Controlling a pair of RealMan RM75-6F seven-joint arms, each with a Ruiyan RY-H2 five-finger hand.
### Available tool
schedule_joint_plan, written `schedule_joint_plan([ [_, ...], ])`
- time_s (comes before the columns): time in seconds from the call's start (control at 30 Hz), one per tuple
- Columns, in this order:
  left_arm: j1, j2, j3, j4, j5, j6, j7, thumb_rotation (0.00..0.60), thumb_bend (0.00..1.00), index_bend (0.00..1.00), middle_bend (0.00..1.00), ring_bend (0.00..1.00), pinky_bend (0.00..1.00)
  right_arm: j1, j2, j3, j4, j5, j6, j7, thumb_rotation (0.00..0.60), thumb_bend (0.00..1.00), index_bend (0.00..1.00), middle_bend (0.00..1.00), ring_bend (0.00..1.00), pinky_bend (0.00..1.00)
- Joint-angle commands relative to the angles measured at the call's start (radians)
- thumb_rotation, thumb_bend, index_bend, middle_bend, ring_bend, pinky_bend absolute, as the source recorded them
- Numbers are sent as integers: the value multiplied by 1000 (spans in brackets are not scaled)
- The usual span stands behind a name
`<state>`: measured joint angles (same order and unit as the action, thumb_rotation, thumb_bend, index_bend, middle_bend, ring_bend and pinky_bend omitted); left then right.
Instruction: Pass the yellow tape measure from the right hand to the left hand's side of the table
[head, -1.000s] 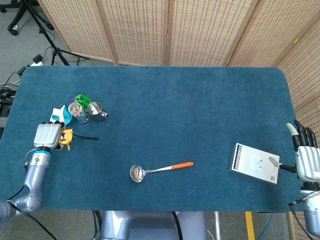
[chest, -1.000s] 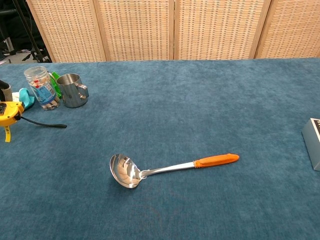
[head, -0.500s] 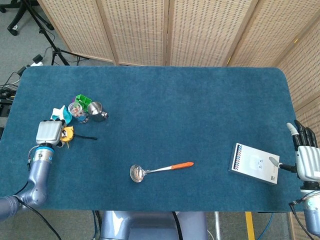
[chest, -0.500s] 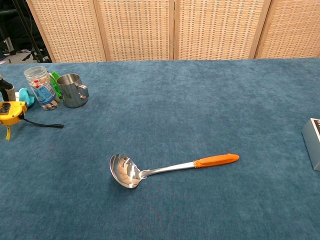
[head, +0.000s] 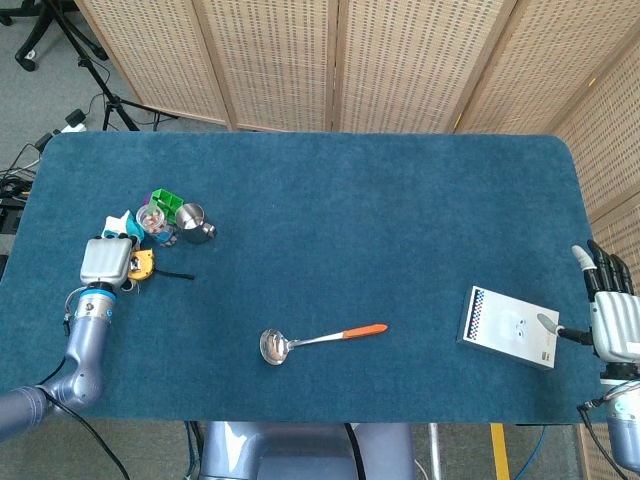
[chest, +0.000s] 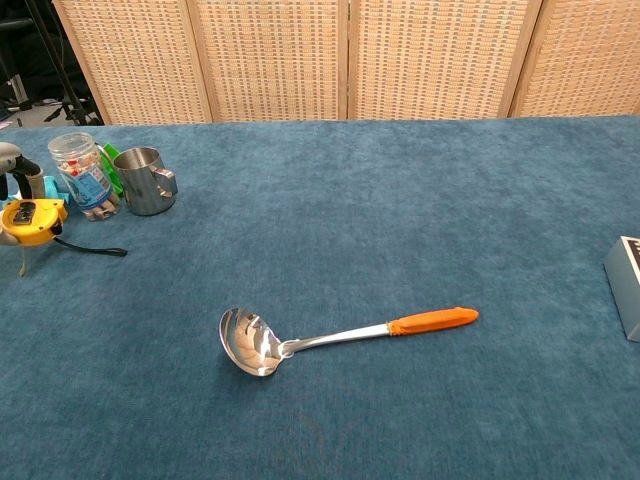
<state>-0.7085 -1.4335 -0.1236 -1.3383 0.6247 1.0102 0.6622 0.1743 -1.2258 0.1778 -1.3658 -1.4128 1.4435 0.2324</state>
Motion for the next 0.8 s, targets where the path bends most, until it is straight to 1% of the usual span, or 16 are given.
schedule_joint_plan([
  [0.03,0,-3,1,2,-3,-4,4,600,310,727,379,350,342,0,0,0,0,0,-1,0,600,0,0,0,0,0],
  [0.23,-2,-5,4,15,-10,-10,20,600,294,724,359,349,342,1,1,-1,-1,0,-2,3,600,0,0,0,0,0],
  [0.37,-2,2,7,6,-22,-27,27,600,268,649,266,345,342,0,2,-1,-3,-1,-1,2,600,0,0,0,0,0],
  [0.47,-4,9,12,-3,-29,-39,34,600,256,591,208,301,342,0,2,-2,-5,-1,-1,2,600,0,0,0,0,0],
  [0.5,-5,11,13,-6,-30,-44,35,600,256,586,202,296,341,0,2,-2,-5,-2,-1,2,600,0,0,0,0,0],
  [0.57,-7,19,17,-15,-29,-60,32,600,243,524,122,231,312,0,3,-2,-6,-2,-2,3,600,0,0,0,0,0],
  [0.67,-9,27,19,-22,-22,-72,25,600,223,465,40,165,263,1,2,-2,-6,-1,-4,3,600,0,0,0,0,0],
  [0.8,-10,30,18,-24,-9,-78,9,600,210,413,1,119,227,1,2,-2,-6,-2,-4,3,600,0,0,0,0,0],
])
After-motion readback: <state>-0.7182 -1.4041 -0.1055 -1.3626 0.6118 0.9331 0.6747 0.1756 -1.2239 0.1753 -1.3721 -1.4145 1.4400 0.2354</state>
